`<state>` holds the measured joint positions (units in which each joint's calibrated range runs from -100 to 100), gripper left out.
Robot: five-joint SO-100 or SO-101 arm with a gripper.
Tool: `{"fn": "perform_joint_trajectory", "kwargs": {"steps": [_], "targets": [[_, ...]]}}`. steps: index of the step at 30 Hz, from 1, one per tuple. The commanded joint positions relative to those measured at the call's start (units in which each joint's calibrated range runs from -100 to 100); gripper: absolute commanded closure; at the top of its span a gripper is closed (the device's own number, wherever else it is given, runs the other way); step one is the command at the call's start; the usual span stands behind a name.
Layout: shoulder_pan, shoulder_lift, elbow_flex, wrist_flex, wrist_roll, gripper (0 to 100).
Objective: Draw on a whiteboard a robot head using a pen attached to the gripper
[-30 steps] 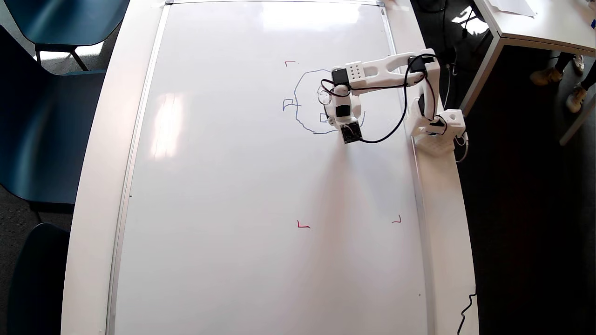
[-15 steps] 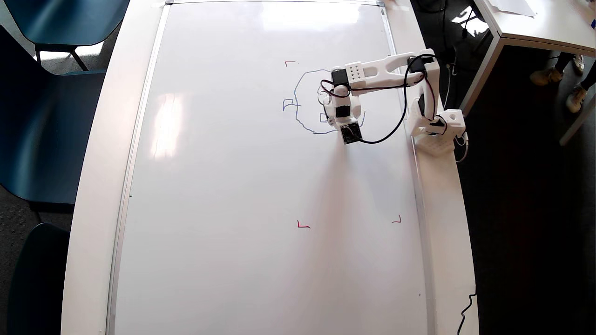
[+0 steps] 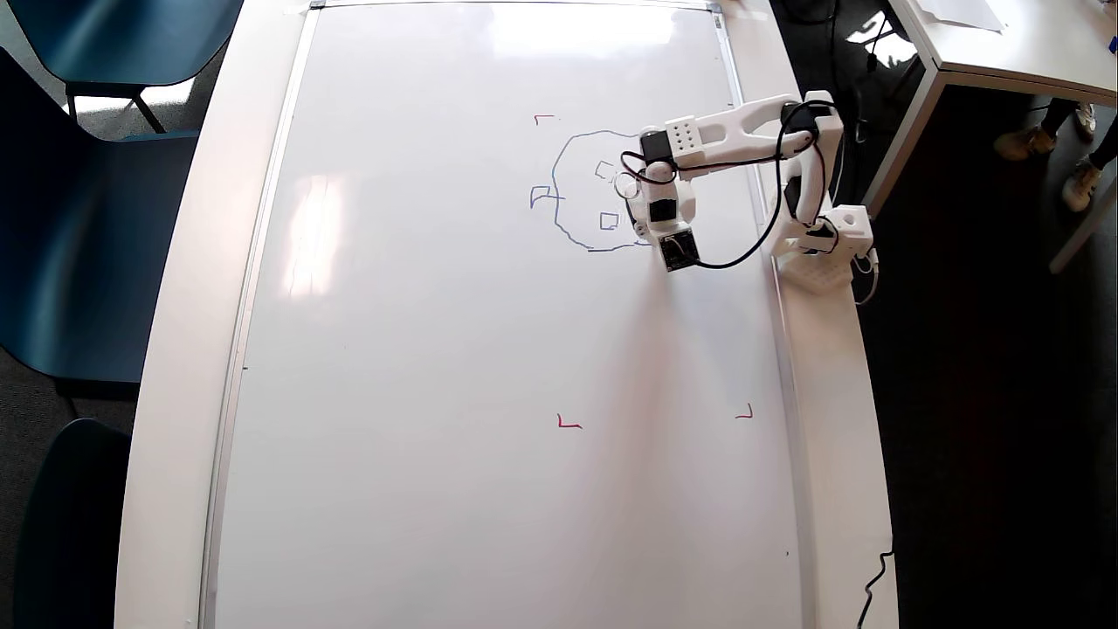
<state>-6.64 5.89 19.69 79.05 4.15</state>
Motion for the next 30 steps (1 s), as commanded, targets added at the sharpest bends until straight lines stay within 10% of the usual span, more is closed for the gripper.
{"fn": "perform_joint_trajectory", "kwargs": {"steps": [1, 30], "targets": [[0.3, -4.4, 2.3, 0.0, -0.1, 99], [4.7, -32.2, -7.4, 13.3, -0.9, 99]]}}
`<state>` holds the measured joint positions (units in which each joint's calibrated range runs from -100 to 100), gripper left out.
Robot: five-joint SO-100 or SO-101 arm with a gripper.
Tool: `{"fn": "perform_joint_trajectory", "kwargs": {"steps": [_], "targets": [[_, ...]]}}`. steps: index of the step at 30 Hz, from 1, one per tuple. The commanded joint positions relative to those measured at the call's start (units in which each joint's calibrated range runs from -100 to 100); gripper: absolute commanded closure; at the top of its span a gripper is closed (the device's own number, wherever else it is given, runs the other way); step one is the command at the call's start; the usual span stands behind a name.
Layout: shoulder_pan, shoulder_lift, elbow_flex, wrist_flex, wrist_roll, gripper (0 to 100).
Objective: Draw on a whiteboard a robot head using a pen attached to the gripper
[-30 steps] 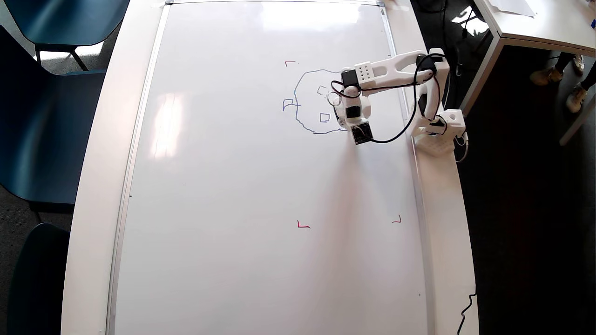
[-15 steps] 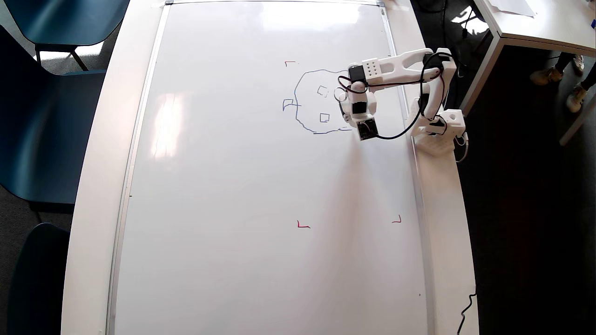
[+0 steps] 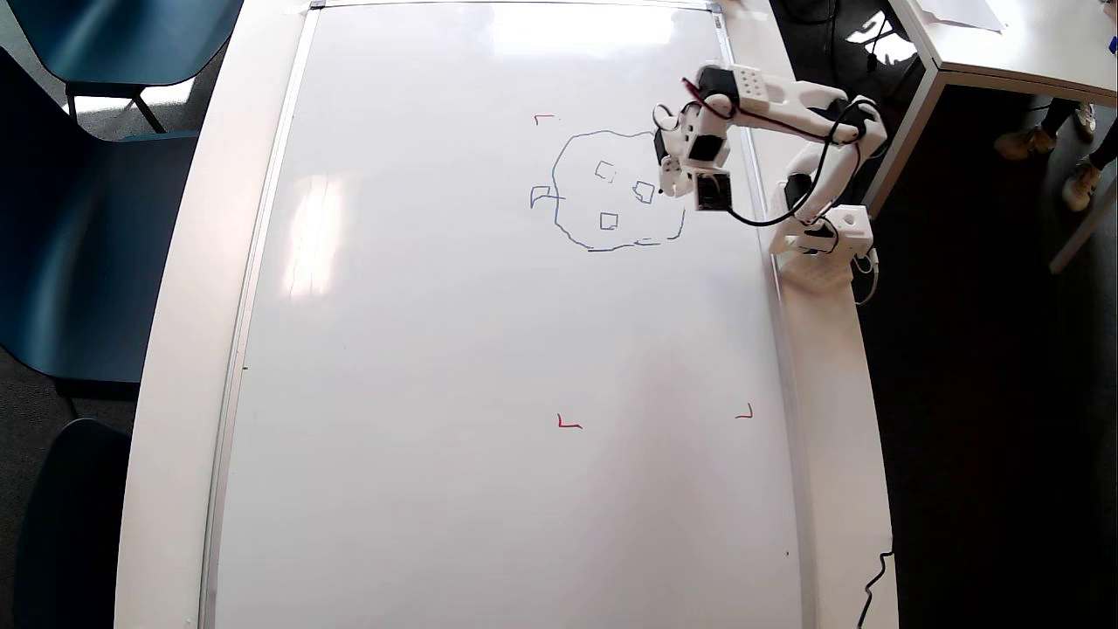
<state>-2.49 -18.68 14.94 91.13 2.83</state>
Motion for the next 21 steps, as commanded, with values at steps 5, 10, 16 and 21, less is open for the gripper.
{"fn": "perform_joint_trajectory", "kwargs": {"steps": [5, 10, 16, 21], "targets": [[0.6, -20.4, 3.0, 2.0, 3.4, 99], [0.5, -34.4, 10.8, 2.0, 5.8, 99], [0.6, -50.3, 21.8, 1.6, 10.0, 99], [2.8, -63.4, 27.6, -0.6, 11.0, 99]]}}
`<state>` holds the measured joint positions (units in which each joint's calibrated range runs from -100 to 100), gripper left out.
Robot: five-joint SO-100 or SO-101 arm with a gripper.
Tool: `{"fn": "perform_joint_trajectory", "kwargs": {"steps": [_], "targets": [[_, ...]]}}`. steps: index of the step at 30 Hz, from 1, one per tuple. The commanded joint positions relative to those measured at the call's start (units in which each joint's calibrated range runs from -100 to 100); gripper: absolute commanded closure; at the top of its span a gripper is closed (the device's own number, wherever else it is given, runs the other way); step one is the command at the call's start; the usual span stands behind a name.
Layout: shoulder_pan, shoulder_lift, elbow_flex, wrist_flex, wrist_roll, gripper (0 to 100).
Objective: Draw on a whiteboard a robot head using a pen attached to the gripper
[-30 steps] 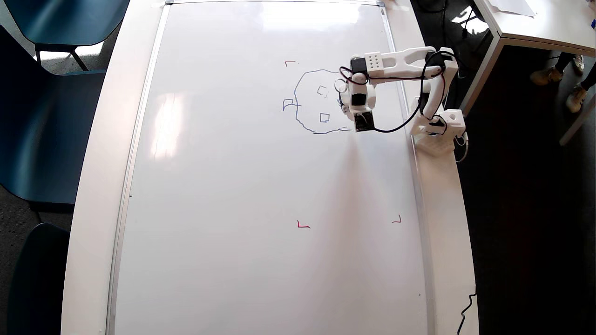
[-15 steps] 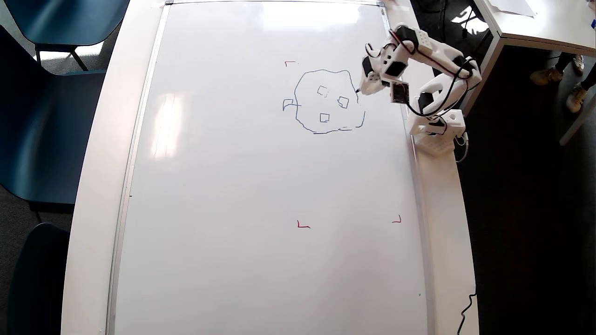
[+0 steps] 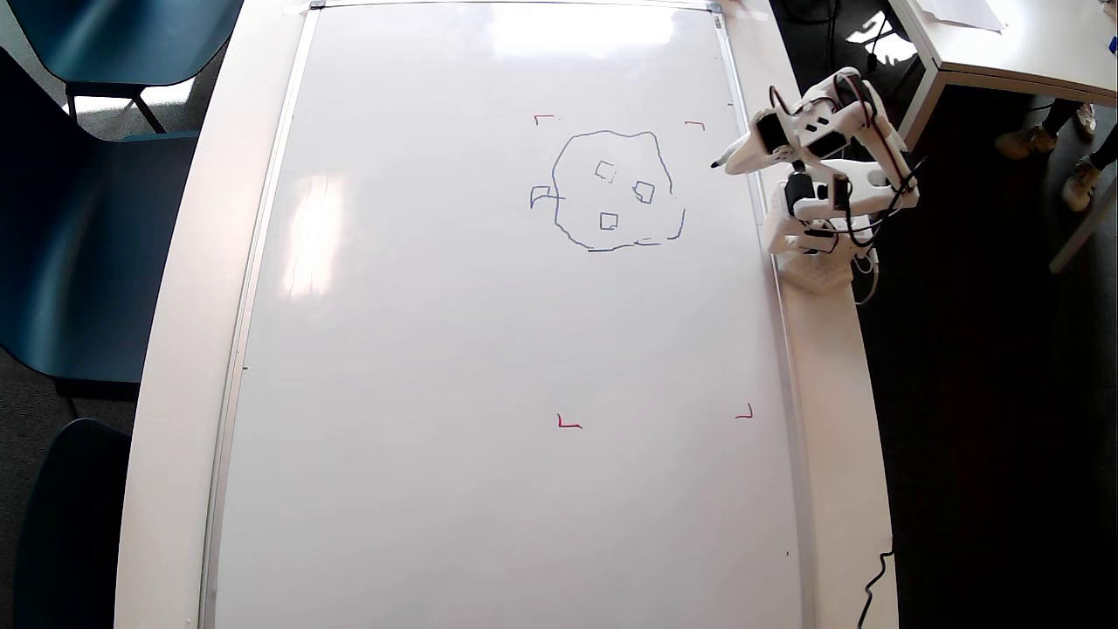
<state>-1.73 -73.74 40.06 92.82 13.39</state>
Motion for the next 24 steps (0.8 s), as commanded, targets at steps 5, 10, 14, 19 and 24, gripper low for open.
{"fn": "perform_joint_trajectory", "kwargs": {"steps": [5, 10, 14, 19, 24], "targets": [[2.9, -17.4, 6.5, -3.7, -1.8, 99], [2.0, -23.0, 10.0, -3.7, -4.2, 99], [-2.0, -24.6, 12.0, -4.7, -4.0, 99], [-2.8, -24.8, 17.6, -14.4, -4.3, 99], [-2.3, -24.8, 23.3, -22.0, -4.0, 99]]}}
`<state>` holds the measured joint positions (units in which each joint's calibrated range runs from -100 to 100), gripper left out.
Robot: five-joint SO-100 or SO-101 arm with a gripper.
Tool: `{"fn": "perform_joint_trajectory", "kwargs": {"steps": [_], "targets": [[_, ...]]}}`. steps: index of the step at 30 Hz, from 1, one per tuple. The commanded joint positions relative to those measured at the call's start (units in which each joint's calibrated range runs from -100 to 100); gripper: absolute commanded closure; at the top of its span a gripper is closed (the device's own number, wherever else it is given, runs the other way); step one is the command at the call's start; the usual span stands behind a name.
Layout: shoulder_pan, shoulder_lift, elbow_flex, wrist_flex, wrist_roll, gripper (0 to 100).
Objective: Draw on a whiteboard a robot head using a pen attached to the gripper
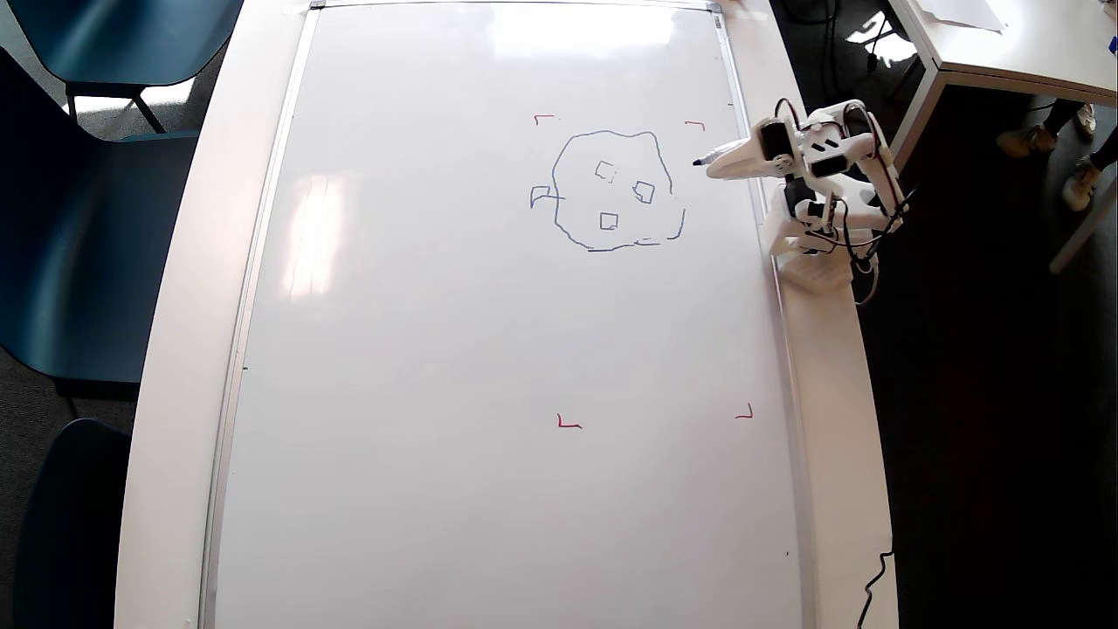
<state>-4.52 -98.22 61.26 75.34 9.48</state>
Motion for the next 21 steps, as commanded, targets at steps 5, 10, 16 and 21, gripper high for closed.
{"fn": "perform_joint_trajectory", "kwargs": {"steps": [5, 10, 16, 21], "targets": [[1.5, -0.4, 12.3, -16.0, 0.0, 99], [4.2, -0.4, 20.1, -29.5, 0.0, 99], [4.3, -0.5, 28.8, -50.1, 0.1, 99], [5.8, -0.5, 34.3, -71.2, 0.1, 99]]}}
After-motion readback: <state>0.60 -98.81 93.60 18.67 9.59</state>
